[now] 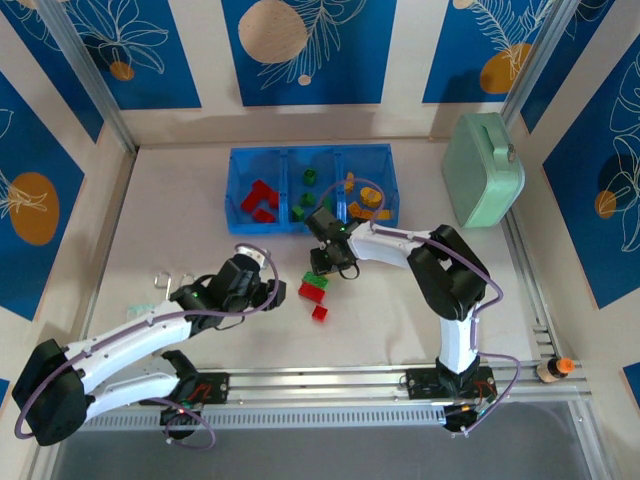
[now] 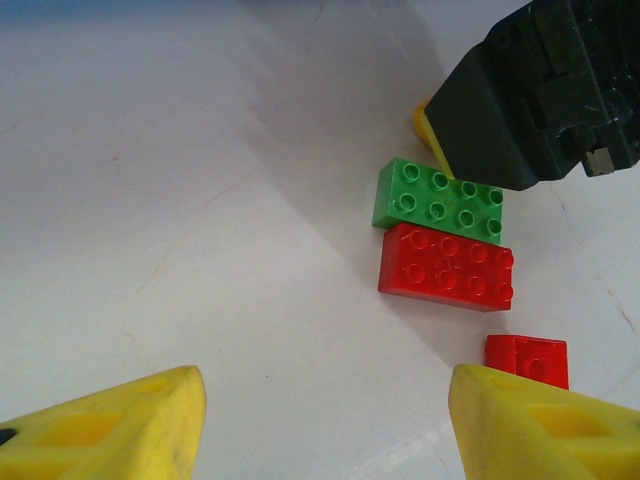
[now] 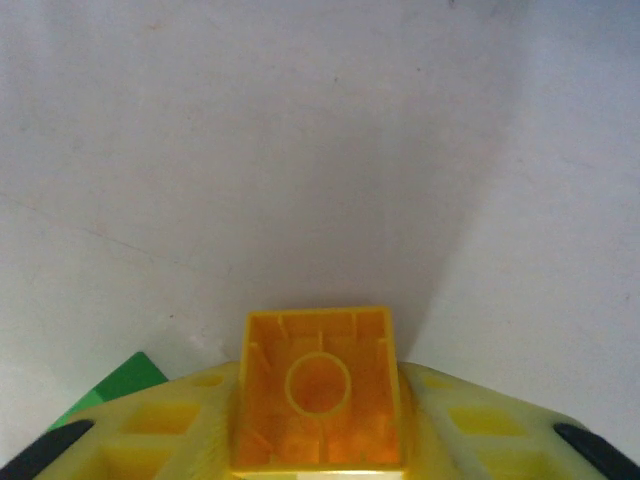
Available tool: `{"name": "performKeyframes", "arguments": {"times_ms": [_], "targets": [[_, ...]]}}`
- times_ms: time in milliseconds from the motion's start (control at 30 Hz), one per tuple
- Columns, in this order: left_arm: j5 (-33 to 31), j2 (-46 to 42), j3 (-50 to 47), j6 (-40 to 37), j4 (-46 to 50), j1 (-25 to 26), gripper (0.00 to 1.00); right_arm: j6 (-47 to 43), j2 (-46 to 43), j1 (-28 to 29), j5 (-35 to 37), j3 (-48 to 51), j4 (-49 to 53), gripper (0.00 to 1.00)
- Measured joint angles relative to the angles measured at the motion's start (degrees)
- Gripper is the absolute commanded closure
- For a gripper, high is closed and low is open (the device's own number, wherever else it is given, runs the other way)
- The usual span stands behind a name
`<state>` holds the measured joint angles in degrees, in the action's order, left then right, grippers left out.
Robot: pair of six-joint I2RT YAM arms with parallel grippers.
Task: Sort the legos into containers by color
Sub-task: Pick up the lego from the center of the table, then place the lego in the container.
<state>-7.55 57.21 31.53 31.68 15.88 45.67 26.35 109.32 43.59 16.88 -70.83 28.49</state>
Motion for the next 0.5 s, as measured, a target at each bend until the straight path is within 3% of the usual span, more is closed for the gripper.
{"name": "performKeyframes", "arguments": {"times_ms": [300, 500], "targets": [[0.0, 0.92, 0.0, -0.02, 0.0, 0.0, 0.35, 0.24, -2.27, -0.28, 4.22, -0.92, 4.33, 0.72], [0.0, 1.09, 0.0, -0.02, -0.02, 0.0, 0.35, 1.14, -6.51, -8.31, 5.73, -6.43, 8.9, 0.72]]}}
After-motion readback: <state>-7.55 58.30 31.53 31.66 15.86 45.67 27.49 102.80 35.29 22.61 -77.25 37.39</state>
